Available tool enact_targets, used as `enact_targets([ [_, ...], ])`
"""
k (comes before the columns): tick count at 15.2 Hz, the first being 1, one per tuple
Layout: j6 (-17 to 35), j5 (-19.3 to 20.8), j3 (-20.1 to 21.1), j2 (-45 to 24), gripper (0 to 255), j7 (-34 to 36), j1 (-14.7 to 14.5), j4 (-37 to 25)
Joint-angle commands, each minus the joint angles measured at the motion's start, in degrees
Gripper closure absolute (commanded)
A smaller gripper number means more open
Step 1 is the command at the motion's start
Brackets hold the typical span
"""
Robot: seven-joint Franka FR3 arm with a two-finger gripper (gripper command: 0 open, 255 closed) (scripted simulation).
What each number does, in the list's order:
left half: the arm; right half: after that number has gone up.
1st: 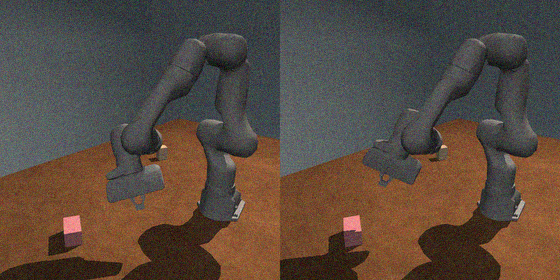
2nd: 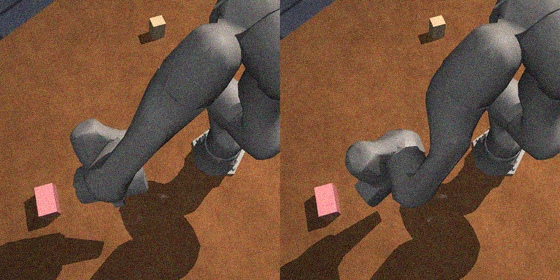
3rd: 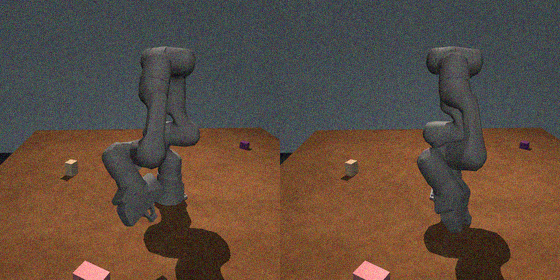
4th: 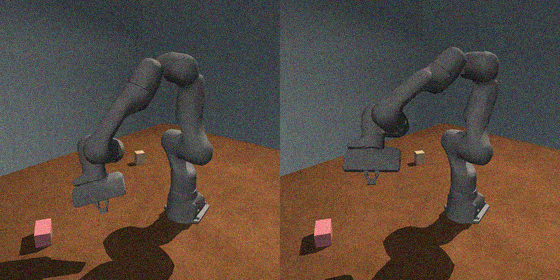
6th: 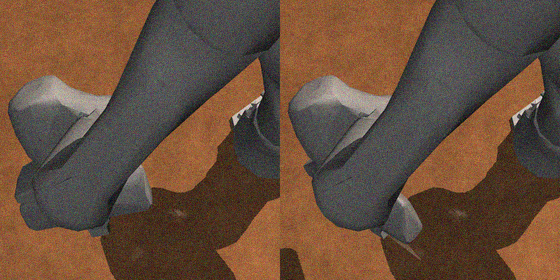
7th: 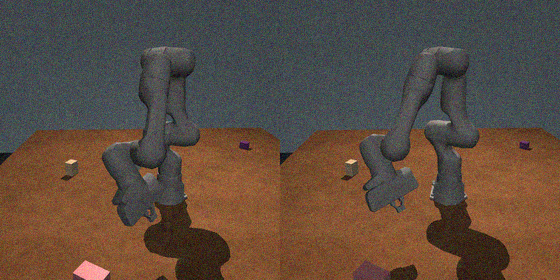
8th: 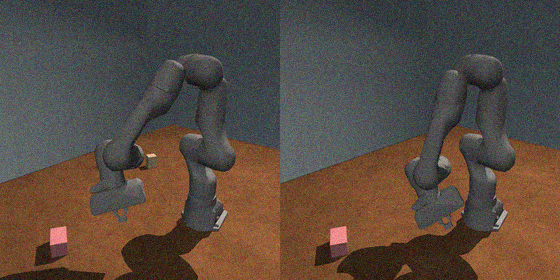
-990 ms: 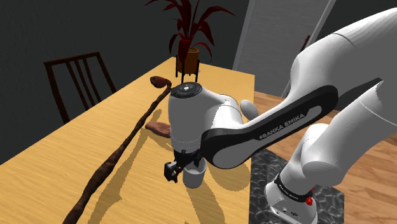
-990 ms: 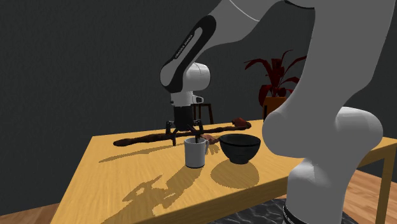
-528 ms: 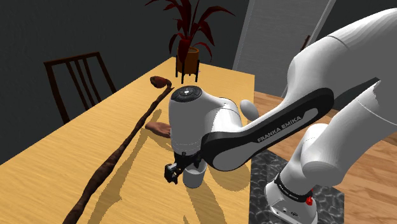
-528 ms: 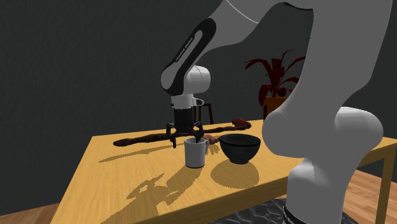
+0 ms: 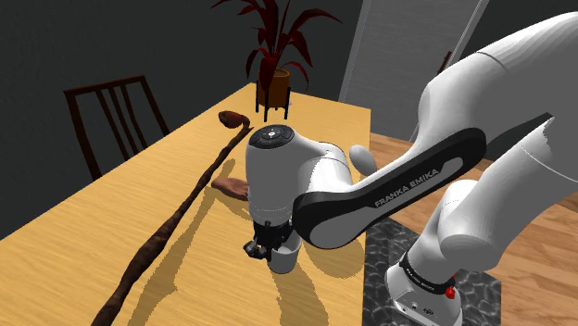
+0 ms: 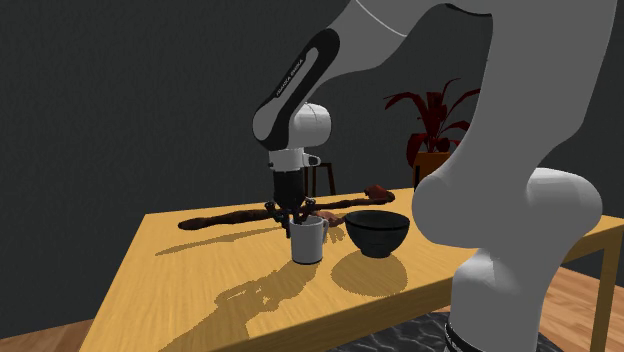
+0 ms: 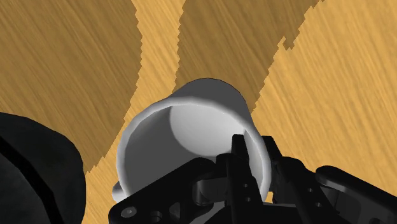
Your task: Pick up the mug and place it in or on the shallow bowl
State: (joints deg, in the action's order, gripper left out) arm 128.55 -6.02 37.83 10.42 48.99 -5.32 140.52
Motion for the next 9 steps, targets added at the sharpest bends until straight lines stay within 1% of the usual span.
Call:
enact_targets([
  [1, 0.0, 0.0, 0.0, 0.0, 255, 0.0, 0.0, -0.01],
  [4, 0.01, 0.0, 0.0, 0.0, 255, 0.01, 0.0, 0.0],
  [9, -4.31, -1.5, -0.92, 2.87, 255, -1.36, -0.43, -1.83],
])
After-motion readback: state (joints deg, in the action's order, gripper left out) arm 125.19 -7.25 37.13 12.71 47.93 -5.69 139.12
